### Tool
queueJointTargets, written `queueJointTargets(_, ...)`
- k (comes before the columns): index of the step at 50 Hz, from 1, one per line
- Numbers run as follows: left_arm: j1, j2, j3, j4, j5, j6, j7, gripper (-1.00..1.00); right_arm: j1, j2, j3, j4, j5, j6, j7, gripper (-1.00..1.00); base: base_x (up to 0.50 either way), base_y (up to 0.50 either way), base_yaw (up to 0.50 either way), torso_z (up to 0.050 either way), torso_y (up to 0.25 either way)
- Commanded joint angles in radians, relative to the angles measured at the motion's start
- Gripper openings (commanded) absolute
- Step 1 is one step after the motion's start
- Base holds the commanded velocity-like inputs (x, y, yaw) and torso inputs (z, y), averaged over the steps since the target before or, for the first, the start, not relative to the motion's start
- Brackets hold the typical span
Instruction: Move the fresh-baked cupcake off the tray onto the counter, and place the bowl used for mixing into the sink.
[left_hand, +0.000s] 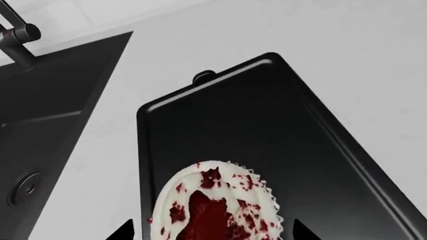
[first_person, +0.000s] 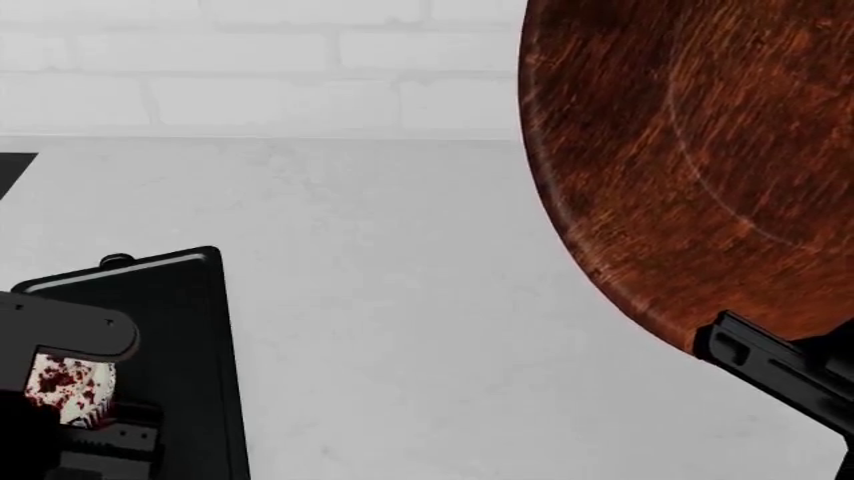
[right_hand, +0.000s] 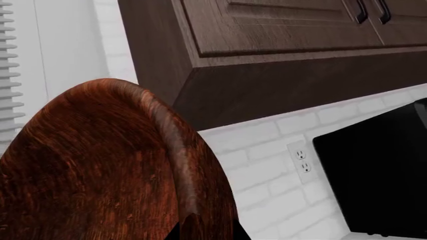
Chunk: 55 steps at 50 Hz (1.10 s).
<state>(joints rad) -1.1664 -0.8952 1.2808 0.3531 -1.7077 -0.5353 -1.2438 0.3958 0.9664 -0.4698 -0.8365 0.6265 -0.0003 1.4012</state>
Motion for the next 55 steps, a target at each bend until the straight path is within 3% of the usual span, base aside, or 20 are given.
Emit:
queueJointTargets(1,0.006,0.011,0.005,-0.026,0.013,0.0,0.011,1.0,-0.002,0.002,0.02,-0.012,-0.009,0.012,-0.002,-1.0,0.0,0.0,0.0,0.0,0.01)
queueJointTargets(7,0.014,0.009,0.01,-0.015,0.022,0.002,0.005,1.0,-0.005,0.0,0.024,-0.014,-0.009,0.013,-0.003,-1.0,0.0,0.0,0.0,0.0,0.0)
queueJointTargets(8,0.011,0.006,0.008,-0.005,0.018,0.001,-0.004,-1.0,-0.004,-0.001,0.024,-0.014,-0.009,0.015,-0.003,-1.0,0.0,0.0,0.0,0.0,0.0)
queueJointTargets(21,0.001,-0.013,0.001,0.088,0.015,-0.004,-0.053,-1.0,-0.005,-0.008,0.03,-0.007,-0.002,0.017,-0.014,-1.0,0.0,0.0,0.0,0.0,0.0)
queueJointTargets(32,-0.109,-0.076,-0.086,0.288,-0.059,0.008,-0.15,-1.0,-0.002,-0.015,0.031,-0.006,0.0,0.028,-0.021,-1.0,0.0,0.0,0.0,0.0,0.001)
queueJointTargets(45,-0.231,0.155,-0.067,0.251,-0.111,-0.062,-0.187,-1.0,-0.048,0.017,0.073,-0.019,0.011,-0.016,-0.017,-1.0,0.0,0.0,0.0,0.0,0.001)
queueJointTargets(48,-0.244,0.239,-0.051,0.2,-0.091,-0.073,-0.161,-1.0,-0.05,0.016,0.075,-0.022,0.007,-0.015,-0.018,-1.0,0.0,0.0,0.0,0.0,0.0)
queueJointTargets(55,-0.296,0.349,-0.052,0.063,-0.092,-0.086,-0.076,-1.0,-0.073,0.021,0.086,-0.027,-0.005,-0.028,-0.014,-1.0,0.0,0.0,0.0,0.0,0.001)
